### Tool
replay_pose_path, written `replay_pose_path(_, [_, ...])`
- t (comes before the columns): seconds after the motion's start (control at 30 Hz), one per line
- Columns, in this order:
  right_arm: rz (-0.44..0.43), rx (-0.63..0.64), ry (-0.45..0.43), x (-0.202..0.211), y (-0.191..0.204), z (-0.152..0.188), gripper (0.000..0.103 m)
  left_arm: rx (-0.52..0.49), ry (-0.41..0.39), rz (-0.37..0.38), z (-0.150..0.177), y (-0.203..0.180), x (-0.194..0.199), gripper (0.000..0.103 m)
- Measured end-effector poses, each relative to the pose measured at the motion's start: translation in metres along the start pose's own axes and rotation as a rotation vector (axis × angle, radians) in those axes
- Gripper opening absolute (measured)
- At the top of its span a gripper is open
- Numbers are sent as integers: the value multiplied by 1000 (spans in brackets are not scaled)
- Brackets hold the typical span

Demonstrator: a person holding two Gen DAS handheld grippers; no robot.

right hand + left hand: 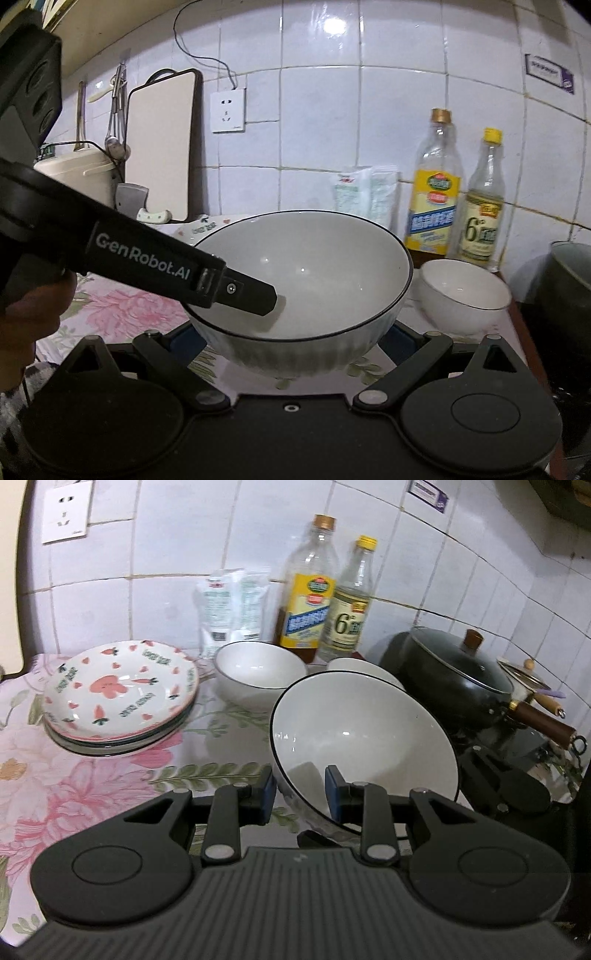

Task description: Organize plates and bowls

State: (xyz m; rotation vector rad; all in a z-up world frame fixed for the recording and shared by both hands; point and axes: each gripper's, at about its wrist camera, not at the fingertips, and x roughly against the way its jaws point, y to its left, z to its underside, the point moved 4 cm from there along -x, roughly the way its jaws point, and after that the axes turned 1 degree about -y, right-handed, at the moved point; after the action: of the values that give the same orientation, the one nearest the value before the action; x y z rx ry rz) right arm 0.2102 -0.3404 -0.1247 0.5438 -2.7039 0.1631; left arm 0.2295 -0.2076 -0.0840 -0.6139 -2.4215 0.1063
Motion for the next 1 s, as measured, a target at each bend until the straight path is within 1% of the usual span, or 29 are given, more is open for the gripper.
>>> replay_pose_path(0.17, [-40,8,18,-20,14,2,99,49,8,-18,8,26,-4,27])
replay_pose_path(0.37, [-85,-10,47,-48,24,7,99,95,15,-52,13,55,-14,27])
replay_pose_path(0.5, [-90,26,47,-64,27,8,99,110,19,-67,13,66,-24,27])
replay_pose_path(0.57, [-83,59,45,-71,28,8,99,113,24,-73,12,70,-31,27])
replay_pose_path(0.63, [-82,67,65,-79,25,7,99,110,38,-83,11,72,-40,27])
replay_pose_path(0.83, [-84,39,105,-93,16,11,99,112,65,-81,10,76,-56,27])
replay_pose_path(1.0, [-85,28,173,-104,14,17,99,115,107,-93,16,78,-67,27])
